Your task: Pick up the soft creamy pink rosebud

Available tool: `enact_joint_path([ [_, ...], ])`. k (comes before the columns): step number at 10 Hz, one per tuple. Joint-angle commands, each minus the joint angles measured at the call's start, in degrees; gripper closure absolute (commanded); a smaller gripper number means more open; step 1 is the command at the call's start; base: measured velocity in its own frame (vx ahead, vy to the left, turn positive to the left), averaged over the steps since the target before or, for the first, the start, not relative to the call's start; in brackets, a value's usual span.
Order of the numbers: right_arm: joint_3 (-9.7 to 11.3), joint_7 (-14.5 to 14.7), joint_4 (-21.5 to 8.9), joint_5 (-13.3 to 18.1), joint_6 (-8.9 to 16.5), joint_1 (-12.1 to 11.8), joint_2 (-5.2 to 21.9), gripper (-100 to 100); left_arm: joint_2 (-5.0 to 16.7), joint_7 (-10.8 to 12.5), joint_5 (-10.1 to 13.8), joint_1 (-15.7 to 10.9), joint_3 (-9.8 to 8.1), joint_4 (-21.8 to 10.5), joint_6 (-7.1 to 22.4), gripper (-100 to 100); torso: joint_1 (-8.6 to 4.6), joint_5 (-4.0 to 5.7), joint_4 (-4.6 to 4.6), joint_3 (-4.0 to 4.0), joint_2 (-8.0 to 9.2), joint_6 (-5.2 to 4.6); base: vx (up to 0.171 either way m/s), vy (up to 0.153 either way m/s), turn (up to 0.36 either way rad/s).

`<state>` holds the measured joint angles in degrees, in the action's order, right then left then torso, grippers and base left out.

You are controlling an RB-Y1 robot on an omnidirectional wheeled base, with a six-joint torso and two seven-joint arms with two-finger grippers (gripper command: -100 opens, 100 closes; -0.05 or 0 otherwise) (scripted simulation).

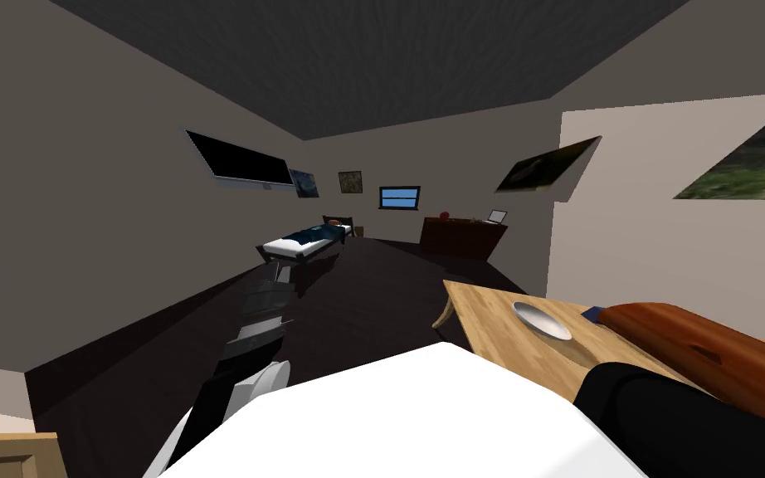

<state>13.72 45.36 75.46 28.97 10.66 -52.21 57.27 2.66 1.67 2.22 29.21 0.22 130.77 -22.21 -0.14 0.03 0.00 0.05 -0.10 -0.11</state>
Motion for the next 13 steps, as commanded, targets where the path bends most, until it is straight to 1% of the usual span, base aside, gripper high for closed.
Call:
enact_joint_path([
  [1,0.92,0.66,-0.50,0.13,0.32,-1.65,-0.31,-100,0.00,0.00,0.00,0.00,0.00,0.00,0.00,0,0.00,0.00,0.00,0.00,0.00,0.00,-0.023,-0.013,0.391],
  [2,0.42,0.34,0.31,0.03,0.43,-1.45,-0.04,-100,0.00,0.00,0.00,0.00,0.00,0.00,0.00,0,0.02,-0.01,0.00,0.00,0.01,0.00,-0.010,-0.013,0.075],
  [3,0.44,0.41,0.40,0.05,0.54,-1.61,-0.04,0,0.00,0.00,0.00,0.02,-0.01,0.00,0.00,0,0.04,-0.01,0.00,0.01,-0.03,-0.08,-0.001,-0.003,-0.014],
  [4,1.10,0.58,-1.43,0.58,0.81,0.22,-1.75,-100,0.00,0.00,0.00,0.01,-0.01,0.00,0.00,0,0.07,-0.02,0.01,0.03,-0.05,-0.07,-0.024,-0.039,0.085],
  [6,1.64,0.72,-2.88,1.01,1.03,1.66,-3.11,-100,0.00,0.00,0.00,0.01,-0.01,0.00,0.00,0,-0.16,0.03,-0.01,-0.02,0.03,-0.05,-0.030,-0.061,0.075],
  [7,1.49,0.61,-2.12,0.72,1.05,1.01,-2.46,-100,0.00,0.00,0.00,0.01,-0.01,0.00,0.00,0,-0.15,0.05,-0.02,-0.02,0.02,-0.05,-0.010,-0.019,0.010],
  [8,1.52,0.64,-2.22,0.76,1.06,1.08,-2.55,100,0.00,0.00,0.00,0.01,-0.01,0.00,0.00,0,-0.07,0.03,-0.01,0.01,-0.03,-0.05,0.000,0.000,0.000],
  [12,1.51,0.61,-2.21,0.75,1.05,1.07,-2.54,100,0.00,0.00,0.00,0.01,-0.01,0.00,0.00,0,0.05,0.00,0.01,0.04,-0.09,-0.04,0.000,0.000,0.000],
  [13,1.51,0.61,-2.21,0.75,1.05,1.08,-2.54,0,0.00,0.00,0.00,0.01,-0.01,0.00,0.00,0,0.05,0.00,0.01,0.04,-0.09,-0.04,0.000,0.000,0.000],
])
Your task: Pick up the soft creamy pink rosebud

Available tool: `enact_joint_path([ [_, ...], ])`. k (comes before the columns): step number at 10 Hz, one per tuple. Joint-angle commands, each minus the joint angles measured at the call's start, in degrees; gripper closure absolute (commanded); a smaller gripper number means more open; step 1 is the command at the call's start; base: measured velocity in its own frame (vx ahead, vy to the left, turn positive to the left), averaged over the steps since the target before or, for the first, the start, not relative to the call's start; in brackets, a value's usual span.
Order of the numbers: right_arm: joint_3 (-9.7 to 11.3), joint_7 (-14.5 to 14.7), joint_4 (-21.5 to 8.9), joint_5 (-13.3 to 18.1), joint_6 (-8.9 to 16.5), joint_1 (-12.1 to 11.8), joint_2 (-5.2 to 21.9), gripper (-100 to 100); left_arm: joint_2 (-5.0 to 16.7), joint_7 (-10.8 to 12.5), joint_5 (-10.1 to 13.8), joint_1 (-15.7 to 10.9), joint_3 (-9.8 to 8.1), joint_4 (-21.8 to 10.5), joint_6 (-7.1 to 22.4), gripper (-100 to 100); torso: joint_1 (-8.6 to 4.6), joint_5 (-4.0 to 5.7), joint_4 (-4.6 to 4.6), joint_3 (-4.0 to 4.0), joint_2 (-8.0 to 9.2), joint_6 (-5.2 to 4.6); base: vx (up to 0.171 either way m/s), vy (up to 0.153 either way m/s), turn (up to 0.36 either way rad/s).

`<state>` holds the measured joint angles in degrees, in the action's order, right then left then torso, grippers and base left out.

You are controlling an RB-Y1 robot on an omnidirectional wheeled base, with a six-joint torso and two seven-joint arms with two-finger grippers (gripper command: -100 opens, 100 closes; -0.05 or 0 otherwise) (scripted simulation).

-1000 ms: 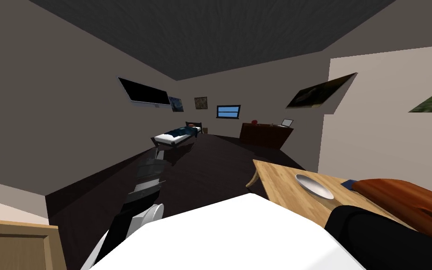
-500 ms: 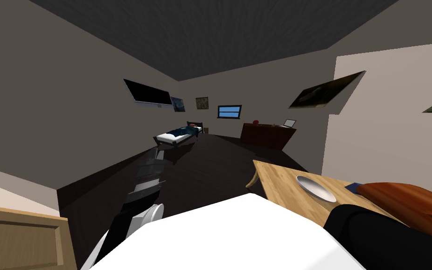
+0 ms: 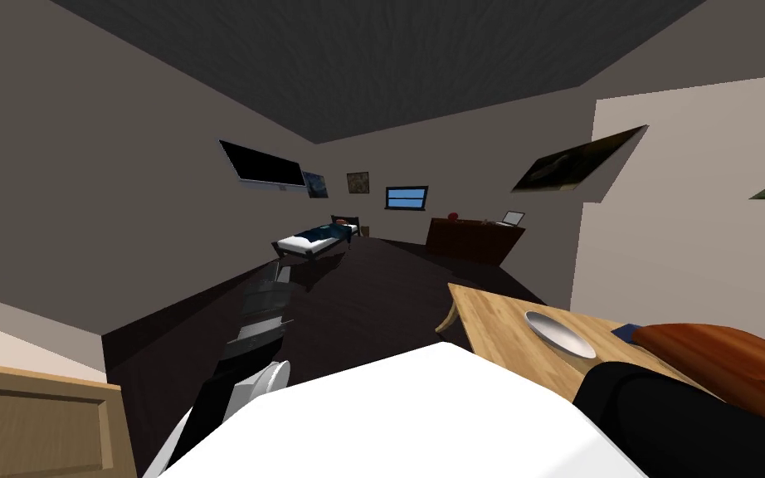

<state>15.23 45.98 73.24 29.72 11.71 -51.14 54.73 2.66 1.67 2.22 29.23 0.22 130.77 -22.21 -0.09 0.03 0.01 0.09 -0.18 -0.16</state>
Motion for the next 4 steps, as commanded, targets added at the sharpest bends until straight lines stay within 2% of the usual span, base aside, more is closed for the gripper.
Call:
enact_joint_path([
  [1,-0.67,-0.10,1.51,-0.38,-0.36,-1.59,1.48,100,0.00,0.00,0.00,0.00,0.00,0.00,0.00,0,0.00,0.00,0.00,0.00,0.00,0.00,0.029,0.039,-0.100],
  [2,-0.94,-0.17,2.24,-0.59,-0.47,-2.31,2.16,100,0.00,0.00,0.00,0.01,0.00,0.00,0.00,0,0.15,-0.04,0.02,0.04,-0.06,-0.05,0.036,0.069,-0.104],
  [3,-0.64,-0.12,1.63,-0.55,-0.32,-1.66,1.80,100,-0.01,0.00,0.00,0.01,0.00,0.00,0.00,0,0.28,-0.06,0.03,0.06,-0.09,-0.04,0.012,0.033,-0.024],
  [4,-0.67,-0.14,1.73,-0.59,-0.35,-1.78,1.87,0,0.00,0.00,0.00,0.00,0.00,0.00,0.00,0,0.18,-0.04,0.01,0.04,-0.06,0.00,0.002,0.007,0.001],
])
